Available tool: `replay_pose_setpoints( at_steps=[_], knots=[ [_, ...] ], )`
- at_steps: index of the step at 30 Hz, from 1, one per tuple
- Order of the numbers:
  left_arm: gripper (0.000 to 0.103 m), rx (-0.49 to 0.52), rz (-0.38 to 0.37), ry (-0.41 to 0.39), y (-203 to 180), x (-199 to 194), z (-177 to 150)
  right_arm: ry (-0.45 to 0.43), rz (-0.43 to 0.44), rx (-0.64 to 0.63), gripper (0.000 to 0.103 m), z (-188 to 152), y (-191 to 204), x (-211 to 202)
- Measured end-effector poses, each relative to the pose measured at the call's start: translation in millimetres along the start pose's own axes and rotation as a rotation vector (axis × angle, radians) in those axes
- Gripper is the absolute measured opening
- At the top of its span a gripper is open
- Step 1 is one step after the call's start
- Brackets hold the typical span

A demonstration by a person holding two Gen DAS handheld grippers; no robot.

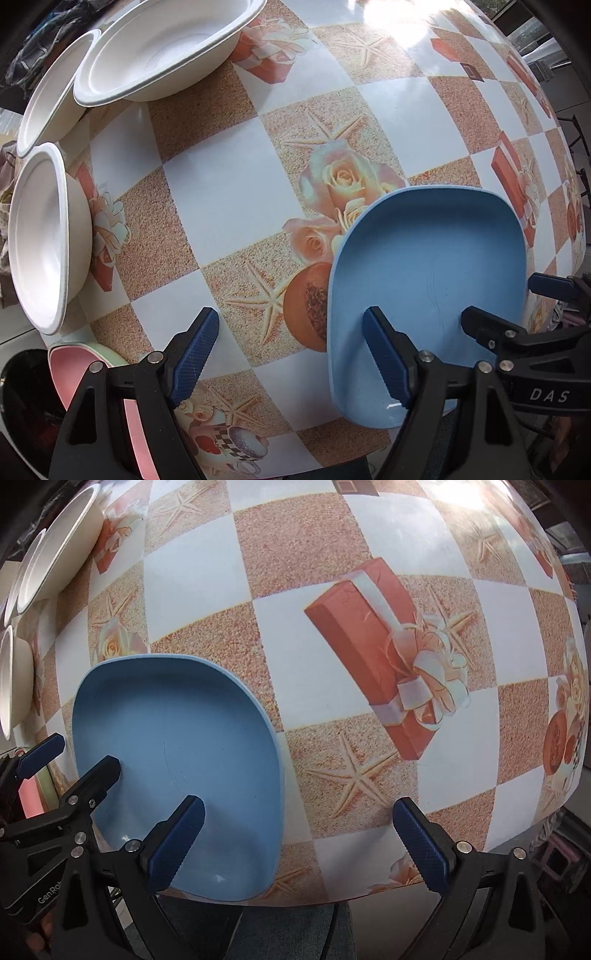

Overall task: Organize plates and bowls
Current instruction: 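Close the left gripper on the blue plate rim while the right gripper grips it too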

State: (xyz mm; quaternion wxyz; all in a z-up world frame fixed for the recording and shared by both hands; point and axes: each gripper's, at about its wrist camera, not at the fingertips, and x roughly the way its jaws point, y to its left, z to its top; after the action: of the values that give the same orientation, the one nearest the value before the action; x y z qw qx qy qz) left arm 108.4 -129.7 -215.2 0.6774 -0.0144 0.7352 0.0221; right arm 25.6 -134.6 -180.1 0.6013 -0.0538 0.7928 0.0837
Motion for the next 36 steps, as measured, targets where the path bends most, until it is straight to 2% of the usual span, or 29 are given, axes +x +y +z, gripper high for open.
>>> replay_pose_setpoints(
  at_steps=[2, 5, 9, 11, 19, 21, 23, 29, 32, 34, 36],
  knots=[
    [0.086, 0.003, -0.008, 0.002, 1.1, 4.6, -1.3, -0.007, -0.041, 0.008, 0.103, -5.7, 2.7, 3.6],
    [0.103, -0.033, -0.009, 0.029, 18.2, 7.8, 1.2, 0.003, -0.035, 0.013, 0.103, -0.3, -6.5, 4.9],
    [0.103, -0.046, -0.023, 0.040, 20.8, 11.6, 1.3, 0.029, -0.033, 0.031, 0.103, 12.3, -11.4, 1.4],
    [0.103, -0.051, -0.023, 0.037, 19.3, 12.3, 0.3, 0.042, -0.025, 0.053, 0.103, 41.7, -5.4, -15.5],
    [0.103, -0.087, -0.027, 0.004, 24.8, 7.0, 4.6, 0.062, -0.015, 0.075, 0.103, 54.5, -12.3, -18.5],
    [0.103, -0.093, -0.027, -0.008, 27.3, -2.1, 3.5, 0.055, -0.015, 0.075, 0.103, 70.9, -31.9, -3.8],
    [0.103, -0.095, -0.027, -0.013, 27.7, -2.4, 1.8, 0.048, -0.015, 0.076, 0.103, 80.6, -32.2, 1.1],
    [0.103, -0.095, -0.024, 0.053, 29.1, -1.4, 8.7, 0.017, -0.013, 0.099, 0.103, 61.5, -46.9, -8.9],
    [0.096, -0.067, -0.018, 0.051, 24.6, -5.7, 8.7, 0.021, 0.001, 0.108, 0.101, 52.7, -46.9, -11.3],
    [0.086, -0.027, -0.012, 0.034, 16.7, -12.0, 7.9, 0.013, -0.007, 0.077, 0.093, 45.6, -40.5, -15.1],
    [0.068, 0.031, 0.003, 0.016, 5.0, -18.5, 6.8, -0.005, -0.002, 0.031, 0.081, 37.0, -31.3, -20.3]
  ],
)
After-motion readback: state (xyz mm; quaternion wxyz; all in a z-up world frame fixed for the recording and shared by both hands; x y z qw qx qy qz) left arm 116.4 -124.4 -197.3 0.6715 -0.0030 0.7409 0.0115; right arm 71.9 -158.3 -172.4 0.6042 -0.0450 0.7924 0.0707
